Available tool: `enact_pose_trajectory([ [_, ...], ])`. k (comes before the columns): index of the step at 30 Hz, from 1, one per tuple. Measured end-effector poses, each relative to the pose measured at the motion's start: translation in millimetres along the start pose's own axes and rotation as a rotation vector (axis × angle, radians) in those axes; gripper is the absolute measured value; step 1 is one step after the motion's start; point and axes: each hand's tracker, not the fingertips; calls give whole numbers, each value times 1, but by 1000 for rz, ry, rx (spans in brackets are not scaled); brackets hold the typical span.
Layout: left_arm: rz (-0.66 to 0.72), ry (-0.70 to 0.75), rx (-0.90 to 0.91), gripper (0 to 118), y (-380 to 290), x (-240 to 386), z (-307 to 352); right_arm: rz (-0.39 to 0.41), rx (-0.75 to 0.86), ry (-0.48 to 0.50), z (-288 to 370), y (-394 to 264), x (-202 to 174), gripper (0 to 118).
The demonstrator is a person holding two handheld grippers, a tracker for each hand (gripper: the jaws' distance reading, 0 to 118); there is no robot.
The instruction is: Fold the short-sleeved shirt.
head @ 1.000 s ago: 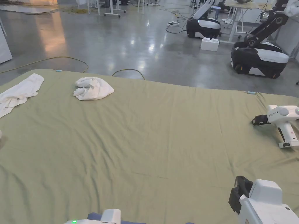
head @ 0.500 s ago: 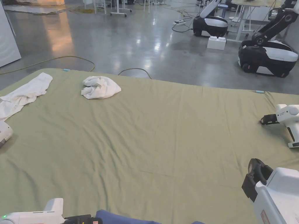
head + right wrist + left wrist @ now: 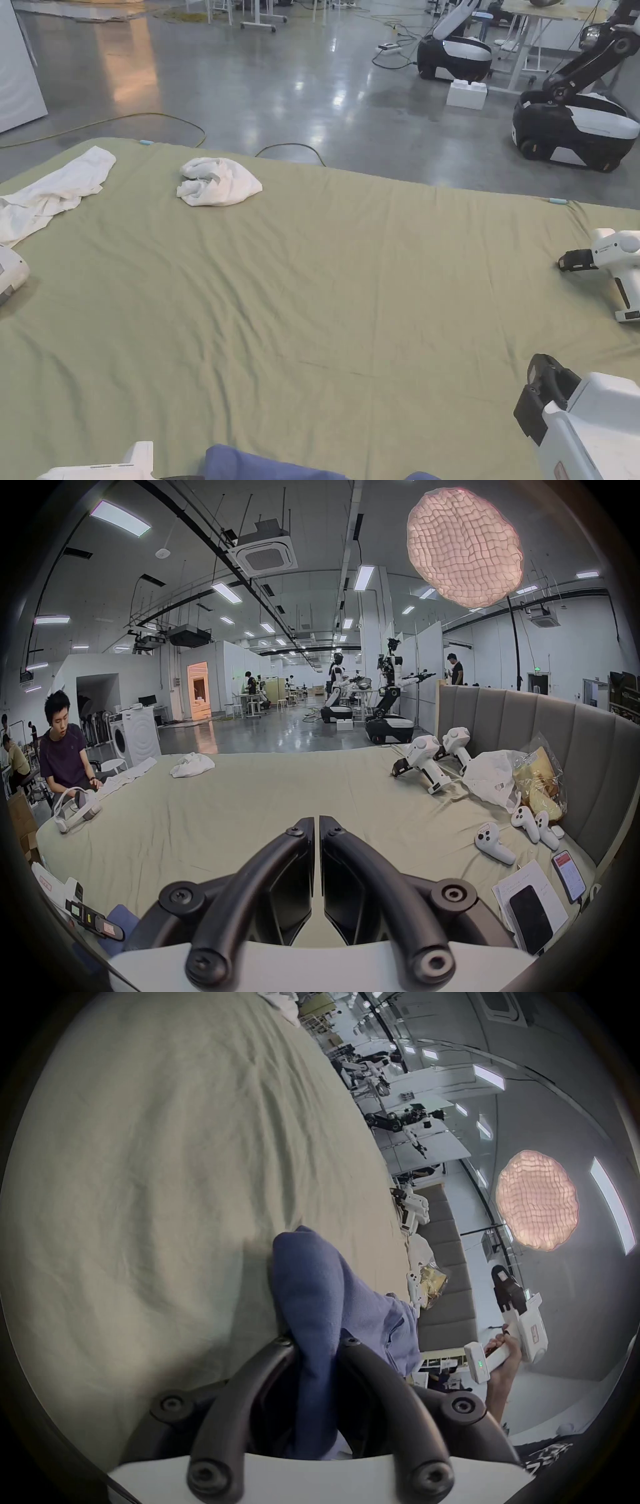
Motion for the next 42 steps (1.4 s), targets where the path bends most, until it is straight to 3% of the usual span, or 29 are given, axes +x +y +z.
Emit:
enact_pose_trajectory([
  [9, -140, 49, 45, 8, 34, 38, 40, 5, -18, 6, -4, -3, -1, 1],
  [13, -208, 164, 82, 8, 45, 71, 82, 6, -23, 13, -6, -3, -3, 1],
  [21, -381, 565, 160, 8, 56, 130, 138, -5, -25, 37, -13, -3, -6, 1],
  [27, -438, 604, 113, 8, 28, 183, 97, -13, -29, 50, -14, -6, -9, 1],
  [33, -471, 548, 55, 8, -4, 218, 53, -14, -41, 44, -13, -9, -7, 1],
  [42, -498, 490, -62, 8, -33, 217, -31, -25, -53, 28, -7, -14, -1, 1],
])
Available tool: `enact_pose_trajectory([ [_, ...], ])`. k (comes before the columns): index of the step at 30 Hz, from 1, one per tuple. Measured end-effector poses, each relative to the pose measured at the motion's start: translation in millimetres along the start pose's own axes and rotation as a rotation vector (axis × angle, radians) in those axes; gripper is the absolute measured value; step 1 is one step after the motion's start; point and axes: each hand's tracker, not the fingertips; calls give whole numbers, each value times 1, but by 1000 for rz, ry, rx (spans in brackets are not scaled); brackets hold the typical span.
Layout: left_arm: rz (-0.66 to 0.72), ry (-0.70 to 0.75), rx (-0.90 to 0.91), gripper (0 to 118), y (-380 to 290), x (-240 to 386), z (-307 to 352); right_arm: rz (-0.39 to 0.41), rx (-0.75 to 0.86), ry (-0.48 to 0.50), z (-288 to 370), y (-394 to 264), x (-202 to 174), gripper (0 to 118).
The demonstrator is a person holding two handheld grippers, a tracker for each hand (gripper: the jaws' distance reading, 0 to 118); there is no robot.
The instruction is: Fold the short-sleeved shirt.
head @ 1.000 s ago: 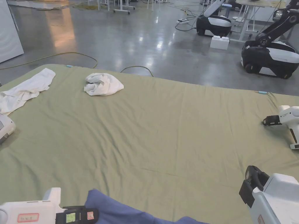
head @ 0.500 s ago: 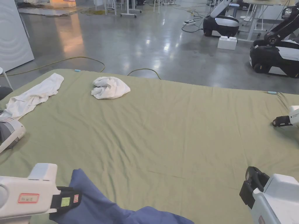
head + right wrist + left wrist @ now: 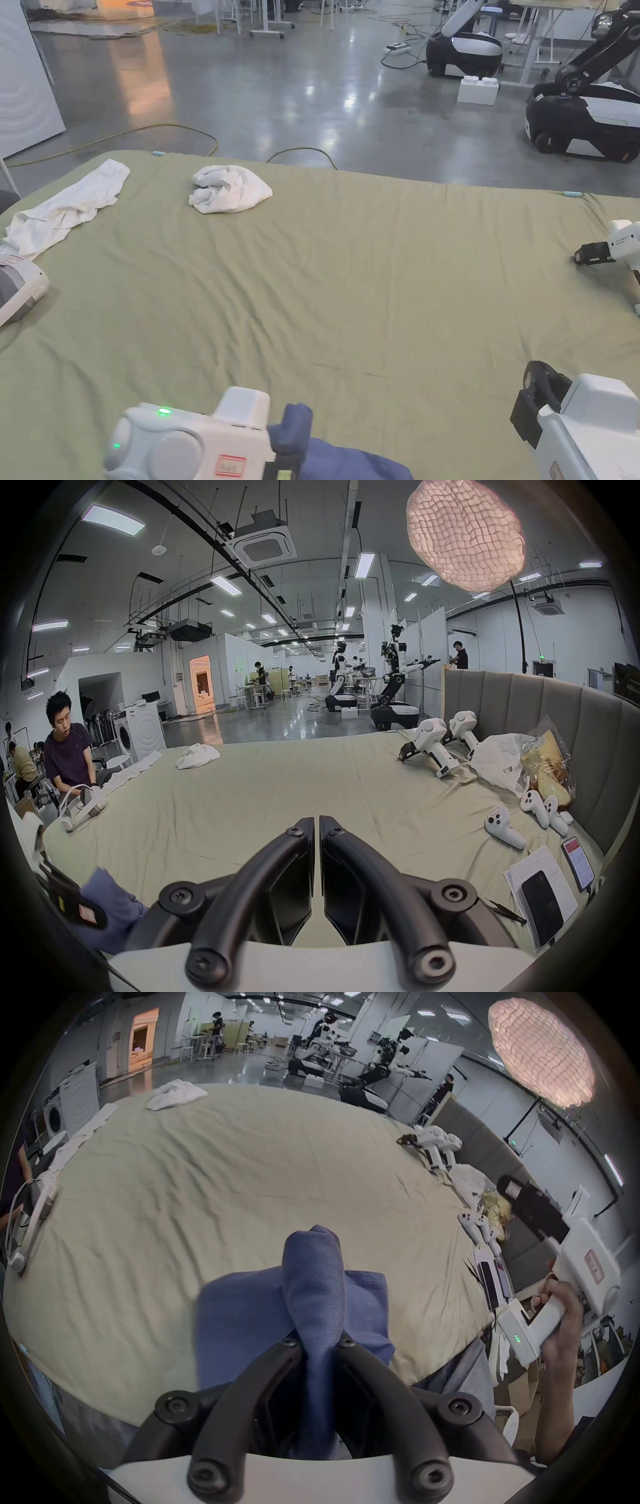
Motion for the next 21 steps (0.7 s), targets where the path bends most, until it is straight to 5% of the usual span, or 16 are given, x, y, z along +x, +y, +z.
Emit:
enact_pose_trajectory([
  [13, 13, 40, -81, 12, -18, 38, -85, -4, -25, -20, 3, -7, 8, 1],
  [17, 52, -82, -69, 54, -12, 31, -69, -2, -29, -19, 3, -8, 8, 1],
  [21, 27, -149, 22, 59, 7, 30, -37, 5, -32, -17, 2, -8, 8, 1],
])
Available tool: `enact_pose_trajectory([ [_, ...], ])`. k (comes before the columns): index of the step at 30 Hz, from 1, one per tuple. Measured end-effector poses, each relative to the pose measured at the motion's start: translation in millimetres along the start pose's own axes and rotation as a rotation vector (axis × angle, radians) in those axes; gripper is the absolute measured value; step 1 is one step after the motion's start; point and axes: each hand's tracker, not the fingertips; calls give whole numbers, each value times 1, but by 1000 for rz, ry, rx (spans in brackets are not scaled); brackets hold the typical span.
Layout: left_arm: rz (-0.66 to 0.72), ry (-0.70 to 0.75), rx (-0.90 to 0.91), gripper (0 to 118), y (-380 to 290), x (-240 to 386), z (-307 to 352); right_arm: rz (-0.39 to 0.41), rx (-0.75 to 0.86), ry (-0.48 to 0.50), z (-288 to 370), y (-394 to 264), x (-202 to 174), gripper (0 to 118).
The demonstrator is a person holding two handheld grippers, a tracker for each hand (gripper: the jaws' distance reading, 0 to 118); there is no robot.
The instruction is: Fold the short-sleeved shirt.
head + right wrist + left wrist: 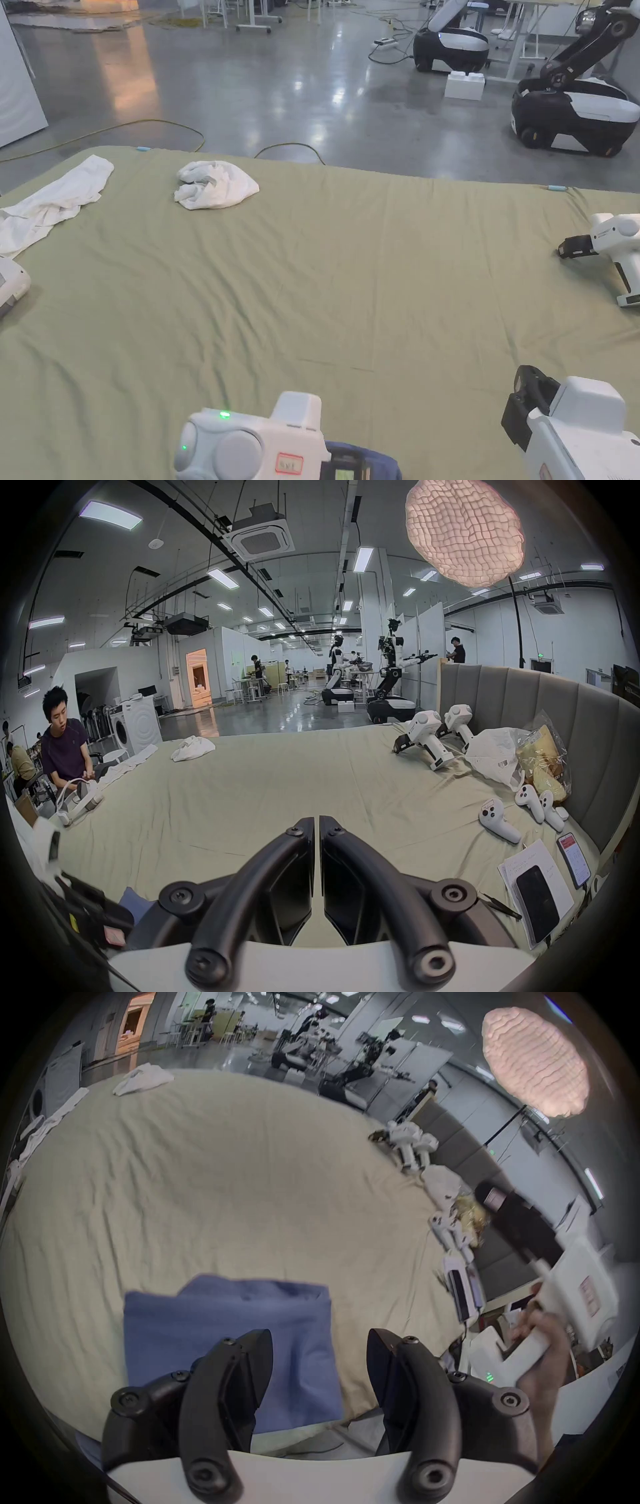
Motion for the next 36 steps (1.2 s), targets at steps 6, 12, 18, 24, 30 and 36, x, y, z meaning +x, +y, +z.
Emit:
enact_pose_trajectory([
  [6, 15, 63, -54, 2, 2, -17, -20, -3, 0, -1, 1, -1, 0, 1],
  [12, 120, -114, -139, 1, -31, -30, -75, 9, -8, -9, 2, -3, 3, 1],
  [18, 77, -100, -71, 1, -53, -38, -94, 5, -15, -19, 0, -3, 7, 1],
  [24, 50, -158, 76, 1, -27, -48, -47, 12, 13, -19, -1, 5, 2, 1],
  [30, -92, 120, 442, 1, 15, -53, 21, 17, 89, -13, -4, 18, -14, 1],
  [36, -184, 388, 796, 1, 40, -45, 70, 31, 168, -17, -5, 34, -31, 1],
])
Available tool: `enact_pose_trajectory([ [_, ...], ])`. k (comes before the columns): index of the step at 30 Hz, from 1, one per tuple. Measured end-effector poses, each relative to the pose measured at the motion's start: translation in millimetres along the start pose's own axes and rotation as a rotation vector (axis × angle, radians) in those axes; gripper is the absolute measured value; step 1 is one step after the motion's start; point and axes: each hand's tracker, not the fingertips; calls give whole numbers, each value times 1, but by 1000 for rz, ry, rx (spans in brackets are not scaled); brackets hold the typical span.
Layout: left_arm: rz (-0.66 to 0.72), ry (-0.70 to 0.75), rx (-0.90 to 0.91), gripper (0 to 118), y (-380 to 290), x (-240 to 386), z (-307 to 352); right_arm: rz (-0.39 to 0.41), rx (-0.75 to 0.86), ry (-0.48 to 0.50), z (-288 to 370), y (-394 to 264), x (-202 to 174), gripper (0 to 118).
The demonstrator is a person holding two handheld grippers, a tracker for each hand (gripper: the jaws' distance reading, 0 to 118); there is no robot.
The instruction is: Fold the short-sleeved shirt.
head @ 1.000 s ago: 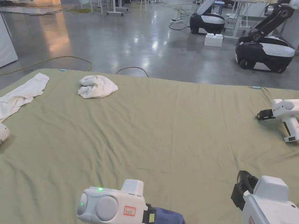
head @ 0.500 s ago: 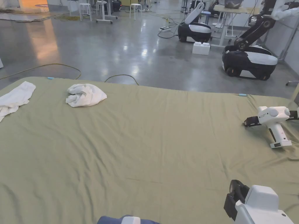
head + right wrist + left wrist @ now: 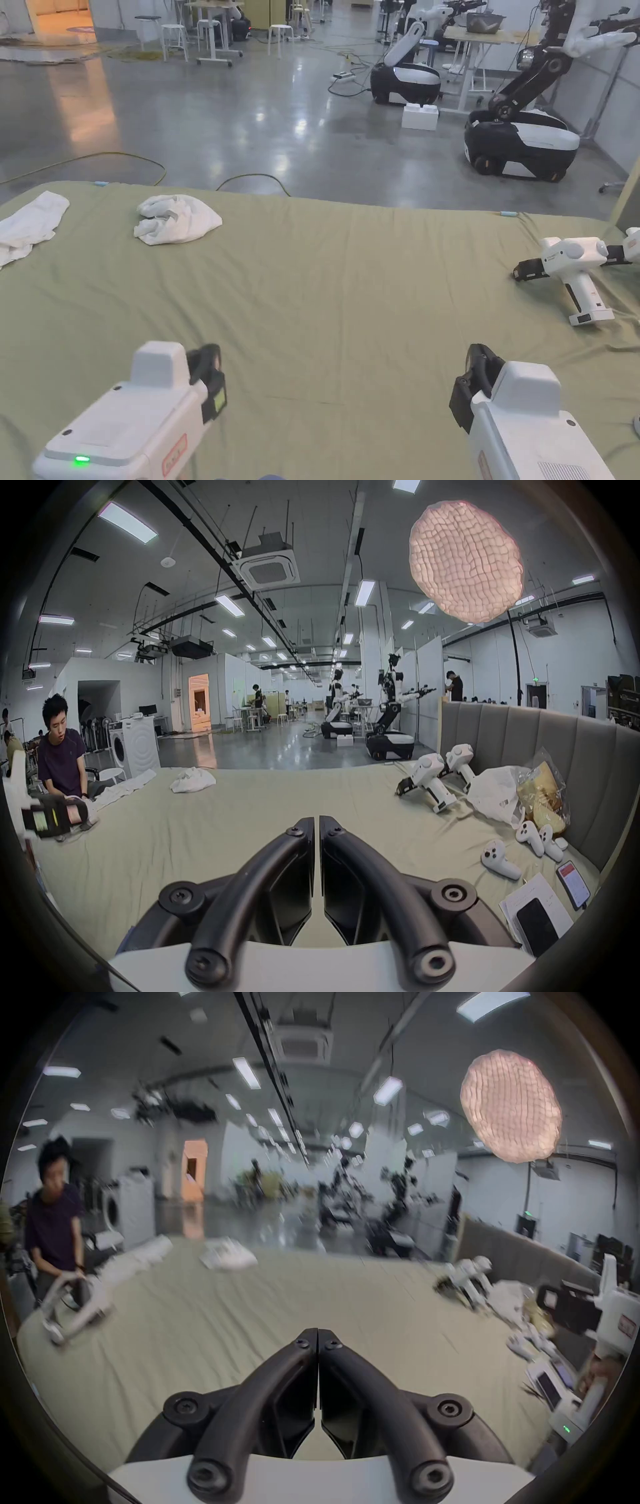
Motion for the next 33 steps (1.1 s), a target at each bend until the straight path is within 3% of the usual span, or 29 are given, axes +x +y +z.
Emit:
enact_pose_trajectory([
  [4, -108, 136, 199, 1, 20, -3, 12, -1, 45, -17, 1, 13, -6, 1],
  [15, -153, 217, 224, 1, 20, -27, 31, 41, 79, -71, 10, 28, -2, 1],
  [20, -133, 225, 150, 1, 3, -49, 37, 53, -92, 70, 27, -10, -29, 1],
  [26, -83, 225, 40, 1, -28, -74, 45, 97, -315, 276, 49, -92, -92, 1],
  [28, -61, 205, -12, 1, -41, -82, 48, 108, -357, 307, 52, -116, -107, 1],
  [33, -4, 111, -181, 1, -73, -100, 51, 148, -412, 274, 43, -162, -124, 1],
])
